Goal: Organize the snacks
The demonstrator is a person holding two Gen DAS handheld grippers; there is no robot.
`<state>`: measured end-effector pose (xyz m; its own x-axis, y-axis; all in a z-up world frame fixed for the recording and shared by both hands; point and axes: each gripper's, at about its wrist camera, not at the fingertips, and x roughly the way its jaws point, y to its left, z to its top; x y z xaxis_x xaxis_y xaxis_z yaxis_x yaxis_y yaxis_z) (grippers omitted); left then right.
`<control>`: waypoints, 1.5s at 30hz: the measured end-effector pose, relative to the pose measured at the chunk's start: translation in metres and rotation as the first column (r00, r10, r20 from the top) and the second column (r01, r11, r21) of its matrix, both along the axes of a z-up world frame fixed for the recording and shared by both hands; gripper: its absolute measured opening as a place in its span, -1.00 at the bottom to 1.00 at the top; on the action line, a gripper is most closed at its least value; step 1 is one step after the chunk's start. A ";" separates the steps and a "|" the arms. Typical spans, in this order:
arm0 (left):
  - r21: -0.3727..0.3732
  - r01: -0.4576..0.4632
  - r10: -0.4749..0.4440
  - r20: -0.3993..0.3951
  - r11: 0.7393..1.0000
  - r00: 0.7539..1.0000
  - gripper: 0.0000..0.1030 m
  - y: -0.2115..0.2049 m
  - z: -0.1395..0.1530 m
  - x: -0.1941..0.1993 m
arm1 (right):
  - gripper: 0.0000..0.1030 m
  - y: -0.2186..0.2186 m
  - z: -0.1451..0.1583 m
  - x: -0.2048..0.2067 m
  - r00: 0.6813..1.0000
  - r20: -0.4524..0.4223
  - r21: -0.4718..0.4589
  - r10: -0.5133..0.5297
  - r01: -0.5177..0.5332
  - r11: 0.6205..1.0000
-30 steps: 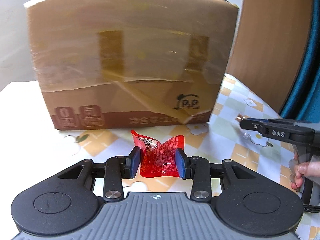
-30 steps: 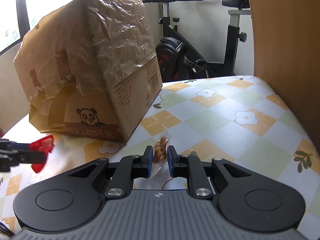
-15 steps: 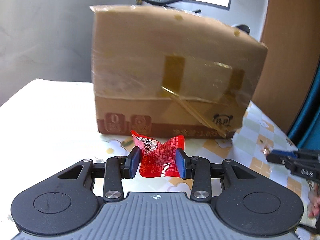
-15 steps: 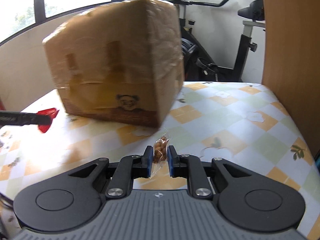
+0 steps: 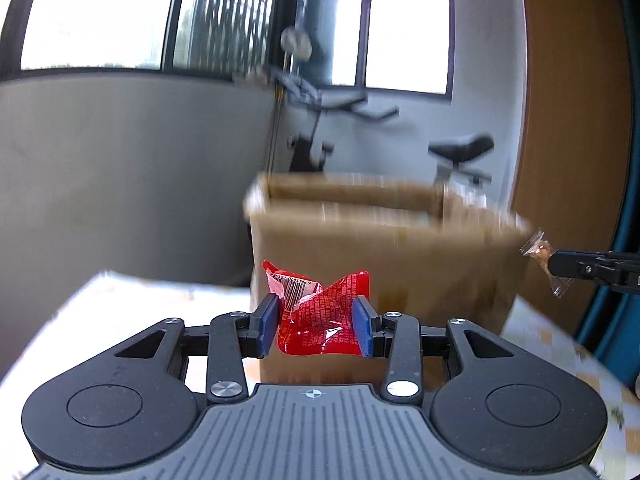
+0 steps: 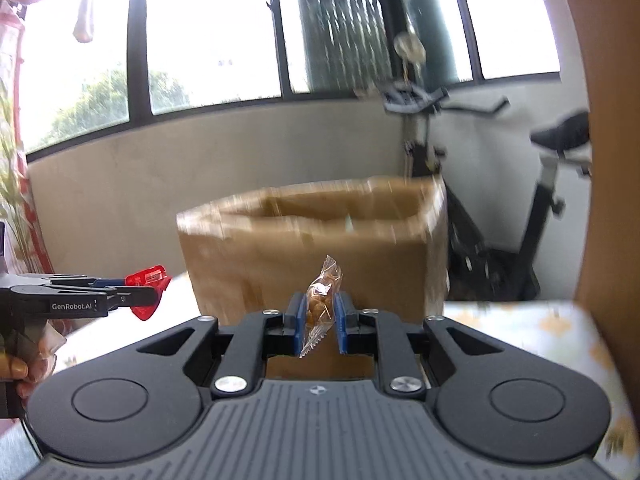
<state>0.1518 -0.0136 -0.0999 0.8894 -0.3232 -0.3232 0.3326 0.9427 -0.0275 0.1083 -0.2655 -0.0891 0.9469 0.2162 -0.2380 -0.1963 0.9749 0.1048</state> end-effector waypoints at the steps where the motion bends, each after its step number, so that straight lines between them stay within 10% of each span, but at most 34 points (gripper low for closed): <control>1: -0.006 0.005 -0.005 0.022 1.000 1.000 -0.18 0.001 0.010 0.003 | -0.67 0.001 0.008 0.005 1.000 0.014 0.002 0.003 -0.003 1.000; 10: -0.017 0.034 -0.032 0.102 0.999 0.994 -0.18 -0.023 0.070 0.056 | -0.67 0.008 0.043 0.080 0.999 -0.040 -0.038 -0.031 0.029 0.999; 24: -0.022 -0.018 0.015 -0.105 1.000 0.994 -0.14 -0.040 0.046 0.128 | -0.64 0.012 0.017 0.146 0.963 -0.242 -0.110 -0.115 0.091 0.990; 27: -0.029 -0.031 0.028 -0.103 0.999 0.994 0.49 -0.031 0.045 0.123 | -0.31 0.015 0.016 0.146 0.959 -0.247 -0.137 -0.142 0.110 0.984; 32: -0.043 -0.054 0.050 -0.090 0.998 0.995 0.80 -0.022 0.054 0.123 | 0.21 0.013 0.023 0.142 0.956 -0.250 -0.102 -0.153 0.132 0.986; 45: 0.025 -0.089 0.090 -0.032 0.996 0.995 0.90 -0.021 0.096 0.088 | 0.94 0.024 0.070 0.102 0.960 -0.161 -0.060 -0.228 0.221 0.973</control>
<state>0.2399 -0.0346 -0.0040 0.9034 -0.2346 -0.3591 0.2459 0.9692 -0.0144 0.2107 -0.2412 -0.0189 0.9166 -0.0108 -0.3997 0.0448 0.9961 0.0759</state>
